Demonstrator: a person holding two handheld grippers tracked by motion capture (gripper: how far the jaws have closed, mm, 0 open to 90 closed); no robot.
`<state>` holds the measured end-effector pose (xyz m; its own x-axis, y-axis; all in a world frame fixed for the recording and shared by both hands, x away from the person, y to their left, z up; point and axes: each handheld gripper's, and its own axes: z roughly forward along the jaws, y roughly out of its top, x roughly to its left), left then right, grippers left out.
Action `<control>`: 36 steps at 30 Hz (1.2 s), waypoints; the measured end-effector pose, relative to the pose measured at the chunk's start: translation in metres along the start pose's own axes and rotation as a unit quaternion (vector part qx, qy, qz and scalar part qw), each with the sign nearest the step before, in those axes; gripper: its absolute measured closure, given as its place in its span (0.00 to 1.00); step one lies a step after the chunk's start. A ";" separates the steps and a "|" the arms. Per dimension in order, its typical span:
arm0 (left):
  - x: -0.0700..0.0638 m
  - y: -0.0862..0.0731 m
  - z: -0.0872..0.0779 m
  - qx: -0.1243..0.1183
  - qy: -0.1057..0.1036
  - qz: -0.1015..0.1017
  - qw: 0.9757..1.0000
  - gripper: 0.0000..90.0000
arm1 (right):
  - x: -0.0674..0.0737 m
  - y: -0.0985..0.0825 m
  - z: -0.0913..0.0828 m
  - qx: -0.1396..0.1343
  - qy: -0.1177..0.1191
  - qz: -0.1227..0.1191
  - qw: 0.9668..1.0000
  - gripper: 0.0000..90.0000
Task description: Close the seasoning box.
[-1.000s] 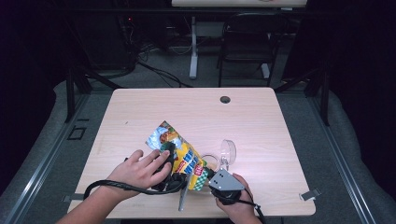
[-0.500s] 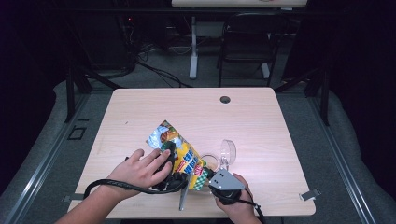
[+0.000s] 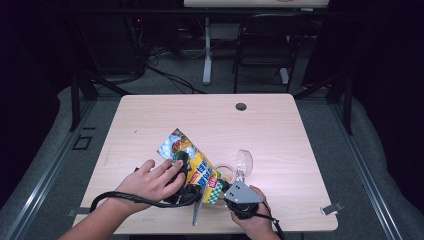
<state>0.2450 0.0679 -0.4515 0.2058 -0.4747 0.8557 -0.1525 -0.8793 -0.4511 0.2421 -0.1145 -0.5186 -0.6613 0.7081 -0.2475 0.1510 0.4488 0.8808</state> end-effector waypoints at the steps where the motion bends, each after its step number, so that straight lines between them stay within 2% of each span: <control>1: 0.000 0.000 0.000 -0.001 -0.001 0.001 1.000 0.87 | 0.000 0.000 0.000 0.000 -0.001 0.001 1.000 1.00; 18: 0.001 0.000 -0.001 -0.001 0.000 0.006 1.000 0.88 | 0.000 0.000 0.000 -0.002 0.000 0.003 1.000 1.00; 19: 0.002 0.001 -0.001 0.000 0.002 0.011 1.000 0.88 | 0.000 0.000 0.000 -0.002 0.001 0.003 1.000 1.00; 24: 0.001 0.001 -0.001 0.000 -0.001 0.004 1.000 0.88 | 0.000 0.000 -0.001 0.000 -0.001 0.002 1.000 1.00; 28: 0.003 0.002 -0.003 0.001 0.006 0.017 1.000 0.88 | -0.001 0.000 -0.001 -0.001 -0.001 0.003 1.000 1.00; 36: 0.004 0.002 -0.003 0.001 0.007 0.021 1.000 0.89 | -0.001 0.000 -0.001 -0.001 -0.001 0.002 1.000 1.00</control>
<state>0.2426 0.0640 -0.4479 0.1864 -0.5099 0.8398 -0.1594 -0.8592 -0.4862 0.2419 -0.1156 -0.5180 -0.6597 0.7106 -0.2448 0.1516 0.4448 0.8827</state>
